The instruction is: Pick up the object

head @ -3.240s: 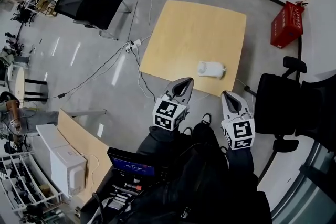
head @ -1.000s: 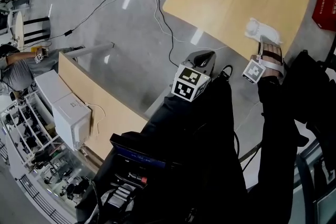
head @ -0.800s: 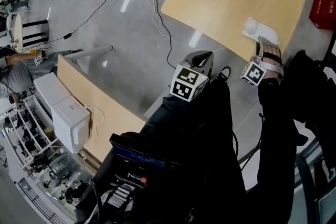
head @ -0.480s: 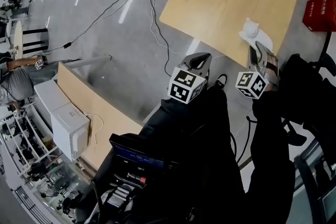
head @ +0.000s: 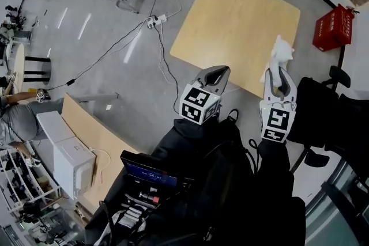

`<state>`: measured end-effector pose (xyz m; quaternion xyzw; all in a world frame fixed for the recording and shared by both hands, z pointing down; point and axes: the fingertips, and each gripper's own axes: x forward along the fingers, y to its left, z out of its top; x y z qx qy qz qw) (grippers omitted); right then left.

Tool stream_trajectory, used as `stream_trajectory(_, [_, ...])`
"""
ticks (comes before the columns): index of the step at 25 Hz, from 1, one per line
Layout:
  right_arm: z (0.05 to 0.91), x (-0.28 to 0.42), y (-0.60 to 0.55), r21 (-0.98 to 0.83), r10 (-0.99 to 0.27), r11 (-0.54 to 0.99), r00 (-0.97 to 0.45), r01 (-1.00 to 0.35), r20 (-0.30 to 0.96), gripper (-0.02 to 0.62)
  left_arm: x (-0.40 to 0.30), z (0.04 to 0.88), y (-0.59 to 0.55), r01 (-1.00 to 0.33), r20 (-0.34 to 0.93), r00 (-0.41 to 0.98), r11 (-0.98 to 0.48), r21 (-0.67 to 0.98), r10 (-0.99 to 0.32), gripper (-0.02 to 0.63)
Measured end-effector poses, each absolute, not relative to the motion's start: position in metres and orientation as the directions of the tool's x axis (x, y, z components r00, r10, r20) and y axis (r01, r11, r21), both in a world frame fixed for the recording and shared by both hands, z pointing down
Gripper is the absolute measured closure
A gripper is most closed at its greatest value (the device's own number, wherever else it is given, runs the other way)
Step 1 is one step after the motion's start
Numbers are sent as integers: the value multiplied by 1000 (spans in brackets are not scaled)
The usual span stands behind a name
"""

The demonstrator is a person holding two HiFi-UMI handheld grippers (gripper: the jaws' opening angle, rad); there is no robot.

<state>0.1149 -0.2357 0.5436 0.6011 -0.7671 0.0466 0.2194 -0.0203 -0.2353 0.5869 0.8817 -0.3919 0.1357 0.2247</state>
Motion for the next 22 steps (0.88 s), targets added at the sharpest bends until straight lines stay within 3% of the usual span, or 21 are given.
stream_trajectory(9, [432,141,-203,-149,-968,178,-200,-973,151,471,2,469,-246,-695,203,718,-674,250,-666,607])
stream_trajectory(22, [341,167,-178,-205,-980,199,-190,-958,-63,471,24,359,-242,-646,-3,761,-758,94,-649,607])
